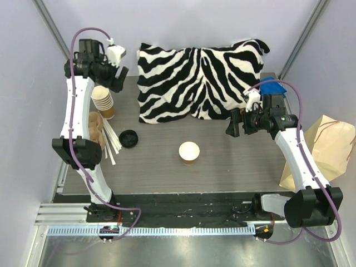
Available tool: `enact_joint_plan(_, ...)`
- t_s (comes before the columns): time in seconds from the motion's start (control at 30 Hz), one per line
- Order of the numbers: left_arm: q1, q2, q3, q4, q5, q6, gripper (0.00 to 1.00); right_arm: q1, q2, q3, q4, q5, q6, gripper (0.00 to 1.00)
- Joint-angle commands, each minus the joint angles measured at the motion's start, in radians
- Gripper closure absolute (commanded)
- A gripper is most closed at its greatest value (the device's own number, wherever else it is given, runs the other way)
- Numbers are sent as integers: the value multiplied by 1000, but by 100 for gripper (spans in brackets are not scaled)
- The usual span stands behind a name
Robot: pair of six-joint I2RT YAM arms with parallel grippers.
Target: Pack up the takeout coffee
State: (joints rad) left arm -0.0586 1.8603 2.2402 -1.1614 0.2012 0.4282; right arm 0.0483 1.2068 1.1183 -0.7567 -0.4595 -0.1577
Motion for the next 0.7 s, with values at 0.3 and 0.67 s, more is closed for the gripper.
enact_joint_plan(0.3,152,123,-30,37,-88,196,18,-4,-6,8,17,-31,0,0)
enact_joint_plan(0.67,157,201,-100,97,-46,265,24,-4,0,1,17,-31,-2,0)
